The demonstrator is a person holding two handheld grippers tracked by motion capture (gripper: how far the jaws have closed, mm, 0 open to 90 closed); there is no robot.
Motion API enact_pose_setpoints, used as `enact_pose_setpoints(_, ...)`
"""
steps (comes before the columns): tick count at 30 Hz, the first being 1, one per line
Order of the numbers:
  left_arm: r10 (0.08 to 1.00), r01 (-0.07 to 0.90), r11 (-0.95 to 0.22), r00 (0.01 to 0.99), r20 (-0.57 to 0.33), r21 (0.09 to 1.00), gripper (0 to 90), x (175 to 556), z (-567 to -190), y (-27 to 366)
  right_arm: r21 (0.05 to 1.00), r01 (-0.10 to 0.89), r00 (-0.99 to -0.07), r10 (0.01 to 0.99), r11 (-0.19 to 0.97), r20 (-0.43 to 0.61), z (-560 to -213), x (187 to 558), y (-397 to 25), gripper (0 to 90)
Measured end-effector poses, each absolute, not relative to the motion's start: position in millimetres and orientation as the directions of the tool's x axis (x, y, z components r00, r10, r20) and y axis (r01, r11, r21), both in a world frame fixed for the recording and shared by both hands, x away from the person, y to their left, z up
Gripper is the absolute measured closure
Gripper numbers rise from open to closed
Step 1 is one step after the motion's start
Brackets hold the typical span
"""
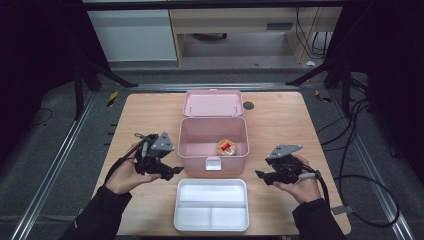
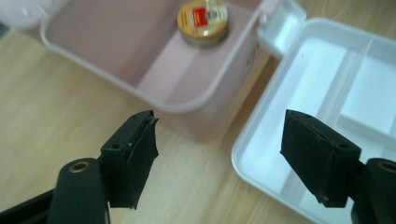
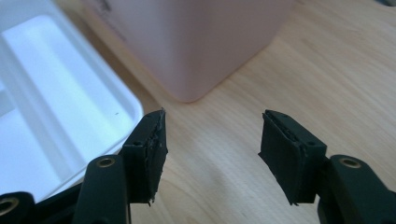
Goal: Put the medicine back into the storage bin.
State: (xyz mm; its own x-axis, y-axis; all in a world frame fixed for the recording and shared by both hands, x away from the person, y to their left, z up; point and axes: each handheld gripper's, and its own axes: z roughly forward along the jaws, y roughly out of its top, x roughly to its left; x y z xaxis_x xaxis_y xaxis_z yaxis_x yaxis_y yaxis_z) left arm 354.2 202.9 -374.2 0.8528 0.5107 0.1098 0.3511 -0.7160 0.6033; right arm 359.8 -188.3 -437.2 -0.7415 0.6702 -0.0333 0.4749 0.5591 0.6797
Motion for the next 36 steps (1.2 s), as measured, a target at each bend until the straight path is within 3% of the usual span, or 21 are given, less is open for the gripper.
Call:
enact_pose_setpoints(6, 0.511, 0.399, -0.712, 0.858, 0.038, 0.577, 29.7, 337.6, -406.4, 219.0, 0.67, 0.434, -0.791, 0.611, 0.603, -0.038, -438.8, 352.2, -174.3, 46.0)
enact_pose_setpoints(8, 0.491, 0.382, -0.742, 0.869, 0.058, 0.551, 30.6, 336.2, -411.3, 218.3, 0.672, 0.417, -0.805, 0.591, 0.612, -0.039, -438.2, 349.2, -171.3, 47.9)
enact_pose_setpoints(14, 0.445, 0.374, -0.767, 0.895, 0.012, 0.522, 37.6, 332.2, -427.4, 208.3, 0.656, 0.363, -0.848, 0.527, 0.662, -0.063, -440.7, 338.7, -162.2, 51.9)
enact_pose_setpoints(29, 0.294, 0.266, -0.853, 0.956, -0.009, 0.449, 51.8, 322.0, -453.4, 176.1, 0.608, 0.271, -0.939, 0.343, 0.746, -0.002, -451.1, 325.7, -132.6, 65.7)
enact_pose_setpoints(36, 0.25, 0.234, -0.888, 0.968, -0.01, 0.395, 60.9, 318.6, -462.5, 165.8, 0.536, 0.235, -0.963, 0.267, 0.811, 0.018, -463.8, 319.3, -119.0, 71.7)
